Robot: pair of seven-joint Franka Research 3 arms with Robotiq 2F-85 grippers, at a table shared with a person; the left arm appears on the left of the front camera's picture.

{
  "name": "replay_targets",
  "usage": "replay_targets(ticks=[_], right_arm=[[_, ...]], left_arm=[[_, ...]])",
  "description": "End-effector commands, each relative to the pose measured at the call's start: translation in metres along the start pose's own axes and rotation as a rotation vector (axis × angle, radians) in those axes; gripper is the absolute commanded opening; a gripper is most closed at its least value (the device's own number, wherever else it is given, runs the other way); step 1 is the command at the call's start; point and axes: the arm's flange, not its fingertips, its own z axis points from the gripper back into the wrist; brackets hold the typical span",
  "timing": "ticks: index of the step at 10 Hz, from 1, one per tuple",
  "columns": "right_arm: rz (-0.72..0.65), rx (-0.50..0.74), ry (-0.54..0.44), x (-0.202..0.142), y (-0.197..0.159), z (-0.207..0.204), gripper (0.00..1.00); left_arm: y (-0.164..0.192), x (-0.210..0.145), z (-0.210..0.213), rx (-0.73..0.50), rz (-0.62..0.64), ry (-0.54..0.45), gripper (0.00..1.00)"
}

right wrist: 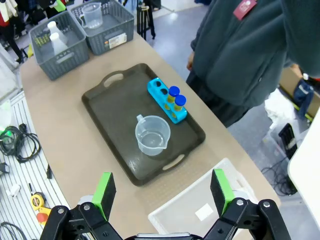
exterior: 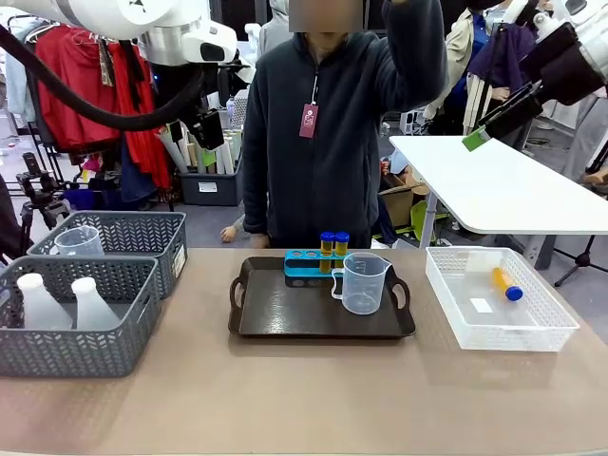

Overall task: Prepare the laboratory tools.
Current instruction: Pick up one Small flask and place it on the Handle tray.

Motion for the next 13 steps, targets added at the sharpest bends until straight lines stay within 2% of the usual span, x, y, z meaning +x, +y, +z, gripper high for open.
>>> replay_targets(ticks=[1,2,3,6,7,8,10,13], right_arm=[[0.001,0.016,-0.023,0.001,-0.001,0.0,1.0],[0.001,0.016,-0.023,0.001,-0.001,0.0,1.0],[0.001,0.016,-0.023,0.001,-0.001,0.0,1.0],[0.001,0.016,-0.023,0.001,-0.001,0.0,1.0],[0.001,0.016,-0.023,0.001,-0.001,0.0,1.0],[0.001,0.016,-0.023,0.001,-0.001,0.0,1.0],[0.001,0.016,-0.023,0.001,-0.001,0.0,1.0],[0.001,0.016,-0.023,0.001,-0.001,0.0,1.0]], left_arm=[[0.002,-0.001,0.001,0.01,0.001,-0.007,1.0],[0.0,0.0,0.0,0.0,0.0,0.0,1.0],[0.005,-0.02,0.002,-0.019,0.048,0.031,1.0],[0.026,-0.066,0.012,0.071,0.244,0.05,1.0],[0.037,-0.083,0.009,0.124,0.313,0.078,1.0],[0.047,-0.098,0.006,0.123,0.401,0.111,1.0],[0.064,-0.115,-0.009,0.135,0.507,0.15,1.0],[0.059,-0.138,-0.046,0.103,0.651,0.237,1.0]])
